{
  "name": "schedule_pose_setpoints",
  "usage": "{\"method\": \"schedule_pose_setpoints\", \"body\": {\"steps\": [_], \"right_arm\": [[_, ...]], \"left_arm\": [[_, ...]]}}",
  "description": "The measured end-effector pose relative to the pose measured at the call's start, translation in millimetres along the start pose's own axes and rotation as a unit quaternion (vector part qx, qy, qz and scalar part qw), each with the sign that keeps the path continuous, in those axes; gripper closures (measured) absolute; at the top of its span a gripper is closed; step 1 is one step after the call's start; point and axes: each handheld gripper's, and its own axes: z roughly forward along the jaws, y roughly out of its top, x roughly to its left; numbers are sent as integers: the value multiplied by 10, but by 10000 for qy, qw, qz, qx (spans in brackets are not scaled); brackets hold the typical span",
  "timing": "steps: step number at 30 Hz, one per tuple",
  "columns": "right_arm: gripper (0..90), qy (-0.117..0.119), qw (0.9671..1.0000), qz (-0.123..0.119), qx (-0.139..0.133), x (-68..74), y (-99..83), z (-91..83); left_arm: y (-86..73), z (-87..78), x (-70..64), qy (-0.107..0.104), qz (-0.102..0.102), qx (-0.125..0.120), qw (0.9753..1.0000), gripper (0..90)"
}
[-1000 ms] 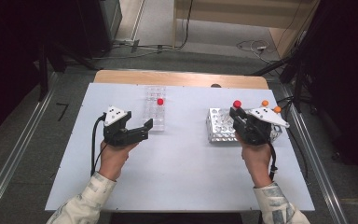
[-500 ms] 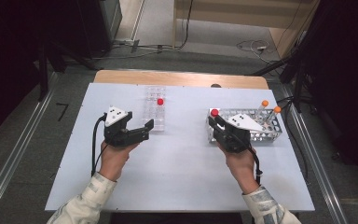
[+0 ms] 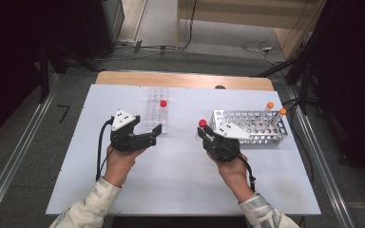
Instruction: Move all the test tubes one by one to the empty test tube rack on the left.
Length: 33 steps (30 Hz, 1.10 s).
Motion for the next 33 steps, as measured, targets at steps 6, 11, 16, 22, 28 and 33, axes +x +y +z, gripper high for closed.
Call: {"method": "schedule_pose_setpoints", "body": {"steps": [6,11,16,22,28,33], "right_arm": [[723,217,9997,-121,81,136,-54,85],[723,399,9989,-211,139,269,-86,130],[723,532,9978,-318,234,379,-120,174],[723,672,9966,-384,281,482,-137,190],[722,743,9958,-468,249,548,-142,174],[723,779,9955,-480,226,566,-137,156]], "left_arm": [[6,-3,-156,-230,134,1,9996,167],[0,2,-298,-471,264,40,9985,177],[-19,24,-402,-611,438,72,9971,214],[-57,65,-455,-867,569,139,9945,308],[-81,90,-481,-1078,729,215,9913,500],[-87,101,-473,-1086,758,247,9909,560]]}}
